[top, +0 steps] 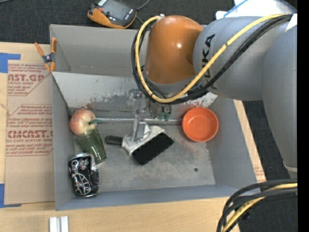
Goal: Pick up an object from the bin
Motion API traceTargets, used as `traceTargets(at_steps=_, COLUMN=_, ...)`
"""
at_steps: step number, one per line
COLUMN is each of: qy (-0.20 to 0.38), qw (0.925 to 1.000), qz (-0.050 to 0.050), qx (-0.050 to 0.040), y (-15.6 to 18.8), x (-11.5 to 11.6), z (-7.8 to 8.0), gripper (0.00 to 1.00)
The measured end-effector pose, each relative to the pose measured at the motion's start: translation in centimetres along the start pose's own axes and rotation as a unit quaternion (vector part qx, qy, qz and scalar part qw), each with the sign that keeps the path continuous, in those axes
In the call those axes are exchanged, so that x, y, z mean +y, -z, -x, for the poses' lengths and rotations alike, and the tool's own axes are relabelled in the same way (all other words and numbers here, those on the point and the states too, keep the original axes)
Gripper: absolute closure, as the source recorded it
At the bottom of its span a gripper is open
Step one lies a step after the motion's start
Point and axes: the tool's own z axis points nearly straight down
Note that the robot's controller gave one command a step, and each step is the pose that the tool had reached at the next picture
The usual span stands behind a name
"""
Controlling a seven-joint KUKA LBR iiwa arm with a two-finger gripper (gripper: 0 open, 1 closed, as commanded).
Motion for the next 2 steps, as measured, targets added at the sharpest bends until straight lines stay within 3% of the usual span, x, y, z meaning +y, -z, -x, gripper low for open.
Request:
traceTargets(at_steps=1, qy=-0.001, qw=1.0000, qz=0.000, qx=-0.0040, y=0.5, x=-0.1, z=0.2, gripper=0.00)
traceTargets(at_steps=2, qy=0.081, qw=0.9967, qz=0.000, qx=-0.0008, y=-13.6, x=-8.3, z=-1.1, gripper=0.00)
